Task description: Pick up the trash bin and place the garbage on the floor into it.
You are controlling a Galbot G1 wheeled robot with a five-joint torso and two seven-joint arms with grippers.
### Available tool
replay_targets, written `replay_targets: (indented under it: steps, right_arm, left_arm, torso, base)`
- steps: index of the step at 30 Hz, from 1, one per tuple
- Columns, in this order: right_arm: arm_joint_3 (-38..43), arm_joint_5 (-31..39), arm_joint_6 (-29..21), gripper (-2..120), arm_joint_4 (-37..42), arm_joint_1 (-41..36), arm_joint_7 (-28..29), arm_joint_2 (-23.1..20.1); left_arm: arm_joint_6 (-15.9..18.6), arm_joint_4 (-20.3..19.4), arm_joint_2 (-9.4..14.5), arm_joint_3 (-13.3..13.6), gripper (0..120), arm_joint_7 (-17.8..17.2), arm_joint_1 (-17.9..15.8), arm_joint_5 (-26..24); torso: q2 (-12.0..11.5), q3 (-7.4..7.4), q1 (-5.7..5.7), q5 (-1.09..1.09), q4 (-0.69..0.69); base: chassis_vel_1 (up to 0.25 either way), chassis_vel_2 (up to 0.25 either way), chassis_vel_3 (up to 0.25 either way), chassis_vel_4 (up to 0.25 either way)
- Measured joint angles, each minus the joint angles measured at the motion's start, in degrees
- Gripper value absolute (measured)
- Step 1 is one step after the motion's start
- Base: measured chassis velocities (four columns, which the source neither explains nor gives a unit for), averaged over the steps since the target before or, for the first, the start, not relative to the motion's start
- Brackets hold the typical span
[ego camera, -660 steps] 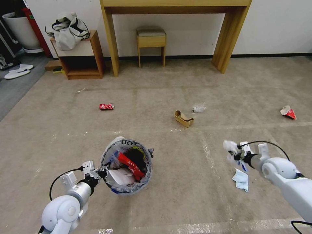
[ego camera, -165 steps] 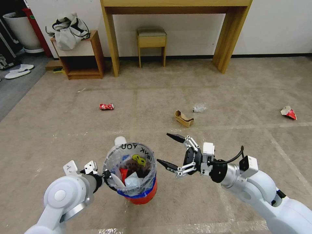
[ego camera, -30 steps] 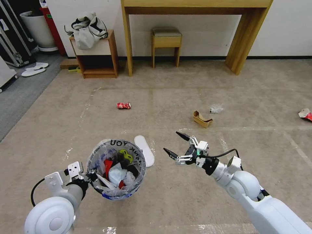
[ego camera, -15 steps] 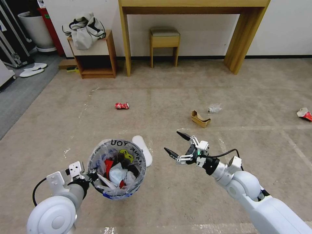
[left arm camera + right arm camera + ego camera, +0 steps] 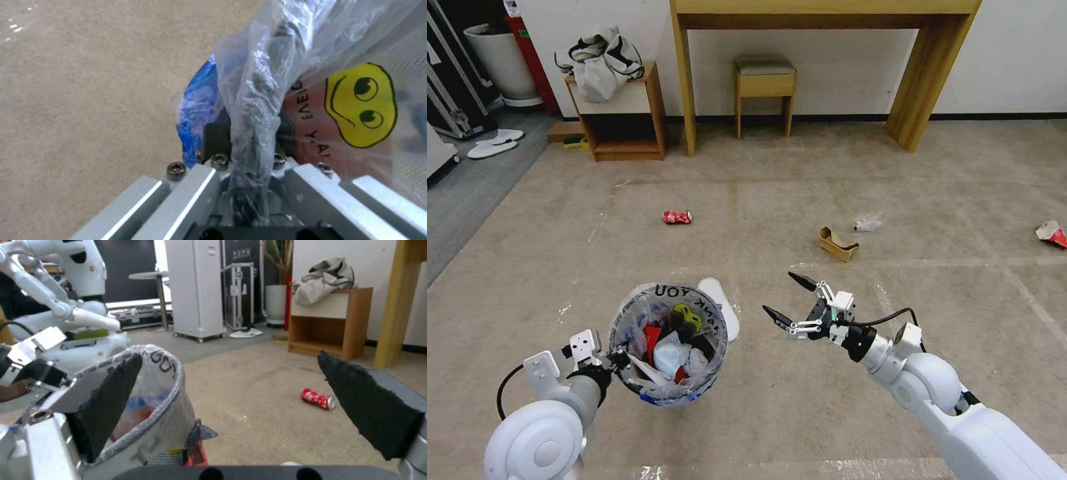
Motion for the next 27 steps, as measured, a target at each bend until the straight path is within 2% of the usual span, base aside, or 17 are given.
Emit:
replay_targets:
  steps: [20,24,27]
  right_arm:
    - [-0.07,0.71,-0.01,100,-0.14,0.2,0.16,0.07]
    - [0.01,0.51,-0.04,100,-0.11,0.03,0.37,0.08]
    - [0.02,0.44,-0.05,100,-0.05,-0.01,0.41,0.08]
  left_arm:
    - [-0.24,0.41,-0.1,0.02,0,-0.01,-0.27,1.0]
    - [-0.24,0.47,-0.18,0.11,0,-0.14,-0.45,1.12]
    - [-0.24,0.53,-0.23,0.12,0,-0.2,-0.51,1.14]
  torso:
    - [0.0,0.0,0.0,0.0,0.04]
    - [0.0,0.0,0.0,0.0,-0.03]
    - [0.0,0.0,0.0,0.0,-0.02]
  base:
    - [0.059,0.058,0.057,0.061]
    - [0.0,0.0,0.0,0.0]
    - [0.0,0.0,0.0,0.0]
